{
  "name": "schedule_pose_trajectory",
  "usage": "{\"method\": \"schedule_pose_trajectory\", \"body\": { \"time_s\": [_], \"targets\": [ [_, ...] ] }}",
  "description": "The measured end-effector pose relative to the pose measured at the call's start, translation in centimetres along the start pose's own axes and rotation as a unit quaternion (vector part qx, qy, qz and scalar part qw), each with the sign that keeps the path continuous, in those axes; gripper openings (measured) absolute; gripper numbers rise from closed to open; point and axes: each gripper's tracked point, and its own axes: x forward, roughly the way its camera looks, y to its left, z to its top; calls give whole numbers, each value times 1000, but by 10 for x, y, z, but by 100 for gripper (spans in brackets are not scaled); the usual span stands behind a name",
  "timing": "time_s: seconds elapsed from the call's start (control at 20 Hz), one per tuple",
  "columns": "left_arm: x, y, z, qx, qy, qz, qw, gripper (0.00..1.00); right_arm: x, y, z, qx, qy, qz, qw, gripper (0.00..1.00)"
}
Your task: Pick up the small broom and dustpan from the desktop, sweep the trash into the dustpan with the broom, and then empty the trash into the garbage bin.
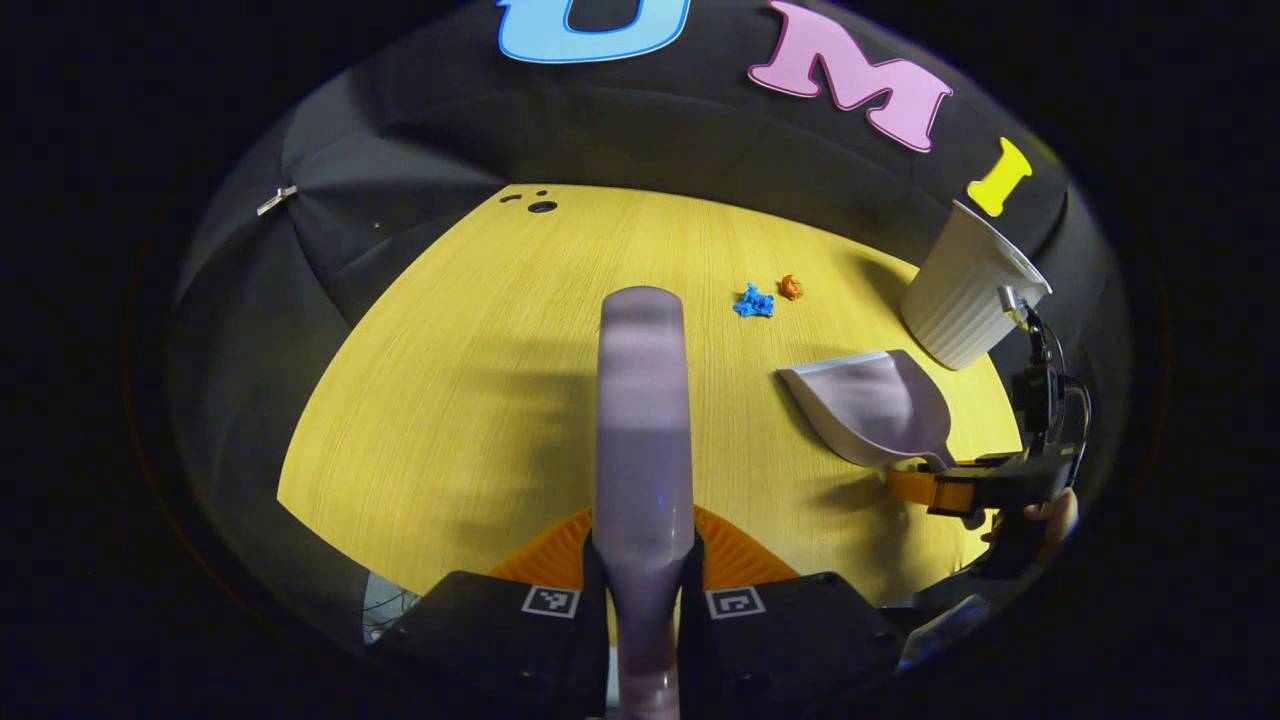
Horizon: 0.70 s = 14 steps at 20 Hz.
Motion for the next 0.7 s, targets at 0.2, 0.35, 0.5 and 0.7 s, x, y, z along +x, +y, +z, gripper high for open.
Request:
{"method": "schedule_pose_trajectory", "body": {
  "time_s": [0.2, 0.35, 0.5, 0.7],
  "targets": [
    [14, -9, 10, -6, 4, -4, 1000, 29, 5, 2, 6, -28, -6, -3, 1000, 46],
    [31, -15, 21, 6, 6, -6, 1000, 31, 9, 3, 5, -44, 6, 7, 999, 39],
    [49, -15, 43, 45, 12, -9, 999, 31, 7, -2, 5, -59, 14, 22, 998, 38],
    [91, -15, 82, 94, 29, -18, 995, 31, 0, -15, 10, -90, 16, 25, 995, 37]
  ]
}}
